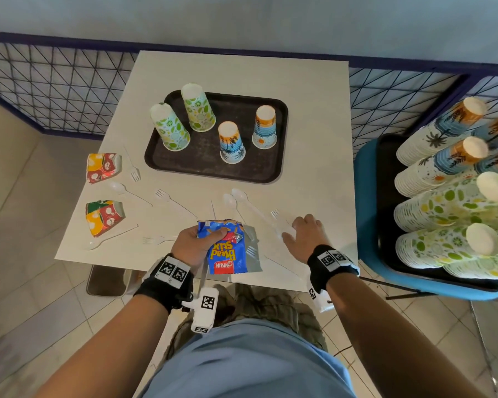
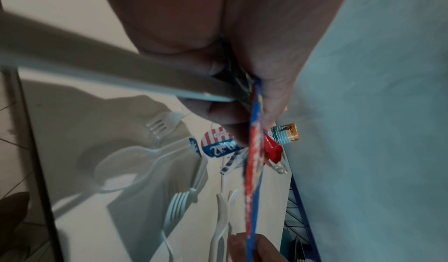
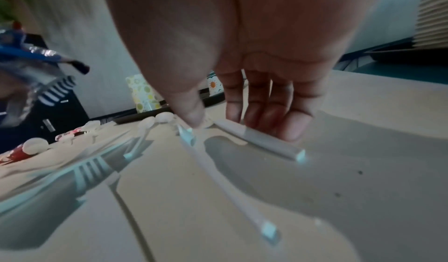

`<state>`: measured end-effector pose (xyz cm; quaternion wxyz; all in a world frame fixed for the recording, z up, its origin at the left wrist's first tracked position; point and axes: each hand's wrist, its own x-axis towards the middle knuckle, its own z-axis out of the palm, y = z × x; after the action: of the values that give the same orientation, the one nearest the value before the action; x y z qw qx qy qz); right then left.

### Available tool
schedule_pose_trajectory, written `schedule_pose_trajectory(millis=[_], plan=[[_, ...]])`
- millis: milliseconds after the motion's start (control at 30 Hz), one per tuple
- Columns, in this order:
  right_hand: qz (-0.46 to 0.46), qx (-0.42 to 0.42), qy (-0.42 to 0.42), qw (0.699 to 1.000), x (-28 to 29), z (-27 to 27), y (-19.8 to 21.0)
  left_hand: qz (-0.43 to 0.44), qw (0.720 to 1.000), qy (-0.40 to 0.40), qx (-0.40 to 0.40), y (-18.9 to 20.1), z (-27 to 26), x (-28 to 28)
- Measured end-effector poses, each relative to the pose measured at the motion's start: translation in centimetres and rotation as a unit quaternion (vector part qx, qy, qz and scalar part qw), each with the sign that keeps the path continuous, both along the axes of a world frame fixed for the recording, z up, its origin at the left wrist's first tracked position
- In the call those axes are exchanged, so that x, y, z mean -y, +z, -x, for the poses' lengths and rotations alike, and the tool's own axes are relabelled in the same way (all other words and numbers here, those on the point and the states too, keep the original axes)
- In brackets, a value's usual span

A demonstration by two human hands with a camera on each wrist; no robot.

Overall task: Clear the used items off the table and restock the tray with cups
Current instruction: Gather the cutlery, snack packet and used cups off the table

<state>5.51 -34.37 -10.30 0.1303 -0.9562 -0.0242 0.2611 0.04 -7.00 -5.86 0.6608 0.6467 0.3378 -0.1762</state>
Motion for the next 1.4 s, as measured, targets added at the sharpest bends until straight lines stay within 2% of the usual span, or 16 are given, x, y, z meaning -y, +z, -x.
schedule_pose_trajectory(millis=[233,333,533,800,867,967,1033,1100,1233,1333,1400], plan=[[0.089,-0.033,0.050,0.994,-3.4,3.9,-0.2,0.013,1.000,-0.024,0.004,0.1,0.6,-1.6],[0.123,-0.030,0.010,0.992,-5.0,5.3,-1.0,0.011,0.999,-0.041,0.002,0.0,0.8,-2.0],[0.100,-0.026,-0.058,0.993,-5.5,4.8,-1.4,0.001,0.997,-0.072,-0.006,-0.6,0.8,-2.2],[0.129,-0.041,-0.056,0.989,-3.5,4.4,-1.0,-0.025,0.992,-0.122,0.007,-0.8,0.2,-2.3],[0.085,-0.043,-0.086,0.992,-3.0,4.4,-0.3,-0.031,0.990,-0.136,0.017,-0.7,0.0,-2.4],[-0.053,-0.027,-0.186,0.981,-2.9,4.4,2.1,-0.028,0.988,-0.149,0.022,-0.8,-0.3,-2.7],[-0.125,0.007,-0.173,0.977,-4.1,4.4,4.0,-0.019,0.990,-0.136,0.028,-0.8,-0.6,-2.7],[-0.170,0.030,-0.126,0.977,-6.6,4.8,6.2,-0.014,0.991,-0.132,0.032,-0.5,-0.6,-2.3],[-0.172,0.013,-0.083,0.981,-12.0,5.6,8.7,0.007,0.995,-0.077,0.055,0.1,-0.7,-0.7],[-0.141,0.035,-0.086,0.986,-14.2,5.8,9.4,0.026,0.995,-0.049,0.085,0.3,-0.8,-0.2],[-0.157,0.040,-0.101,0.982,-14.7,5.9,10.0,0.032,0.994,-0.035,0.095,0.2,-1.1,-0.3]])
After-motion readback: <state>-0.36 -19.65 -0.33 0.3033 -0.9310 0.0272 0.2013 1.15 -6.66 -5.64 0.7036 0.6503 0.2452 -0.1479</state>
